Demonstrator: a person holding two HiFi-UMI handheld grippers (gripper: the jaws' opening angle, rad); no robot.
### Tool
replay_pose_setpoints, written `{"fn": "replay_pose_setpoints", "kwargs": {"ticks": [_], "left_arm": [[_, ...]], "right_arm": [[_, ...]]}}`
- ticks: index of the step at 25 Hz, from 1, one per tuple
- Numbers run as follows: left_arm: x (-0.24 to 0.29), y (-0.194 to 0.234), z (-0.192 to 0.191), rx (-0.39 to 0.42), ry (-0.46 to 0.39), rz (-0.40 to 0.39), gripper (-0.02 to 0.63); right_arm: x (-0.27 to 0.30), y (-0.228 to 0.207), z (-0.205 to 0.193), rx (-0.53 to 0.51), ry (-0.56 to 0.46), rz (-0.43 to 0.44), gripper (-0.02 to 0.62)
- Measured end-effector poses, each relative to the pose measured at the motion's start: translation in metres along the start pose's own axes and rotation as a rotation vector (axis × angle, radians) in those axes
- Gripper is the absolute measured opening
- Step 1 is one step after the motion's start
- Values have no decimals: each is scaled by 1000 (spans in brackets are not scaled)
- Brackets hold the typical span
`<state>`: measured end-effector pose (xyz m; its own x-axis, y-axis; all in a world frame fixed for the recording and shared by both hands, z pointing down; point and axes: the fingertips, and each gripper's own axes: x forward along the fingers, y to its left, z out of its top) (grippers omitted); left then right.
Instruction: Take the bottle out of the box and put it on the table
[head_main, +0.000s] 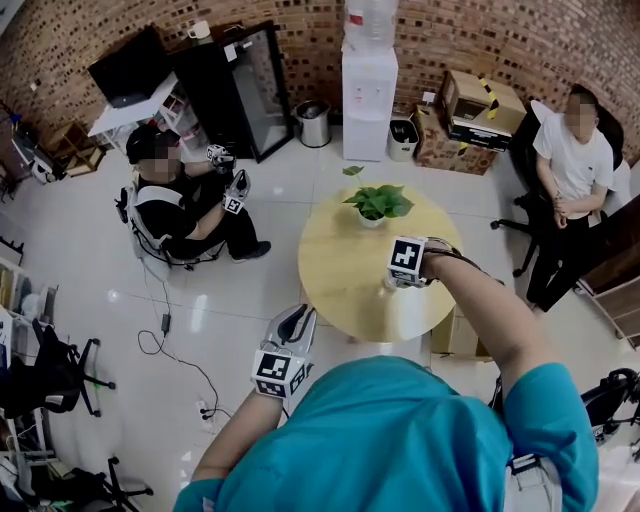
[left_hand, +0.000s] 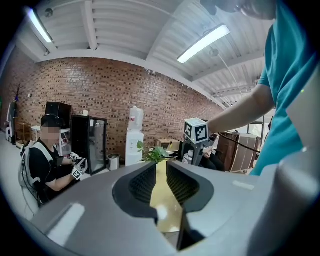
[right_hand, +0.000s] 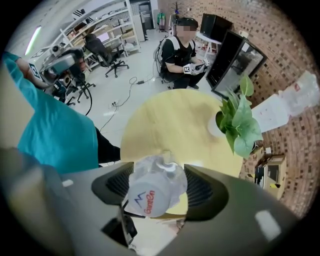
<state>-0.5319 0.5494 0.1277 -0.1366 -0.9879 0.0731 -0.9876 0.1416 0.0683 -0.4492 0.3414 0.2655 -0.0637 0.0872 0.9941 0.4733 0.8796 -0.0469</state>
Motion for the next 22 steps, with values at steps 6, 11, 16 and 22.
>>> {"fn": "replay_pose_setpoints", "kwargs": {"ticks": [6, 11, 16, 22], "left_arm": [[8, 2, 1, -9, 13, -4, 61], [7, 1, -1, -13, 10, -11, 61], [0, 5, -8, -19, 17, -15, 61], [1, 0, -10, -27, 11, -34, 61]], "right_arm": [[8, -29, 3, -18, 24, -51, 311], [25, -29, 2, -6, 19, -45, 314], [25, -25, 11, -14, -12, -48, 321], [25, 14, 12, 40, -65, 76, 468]]}}
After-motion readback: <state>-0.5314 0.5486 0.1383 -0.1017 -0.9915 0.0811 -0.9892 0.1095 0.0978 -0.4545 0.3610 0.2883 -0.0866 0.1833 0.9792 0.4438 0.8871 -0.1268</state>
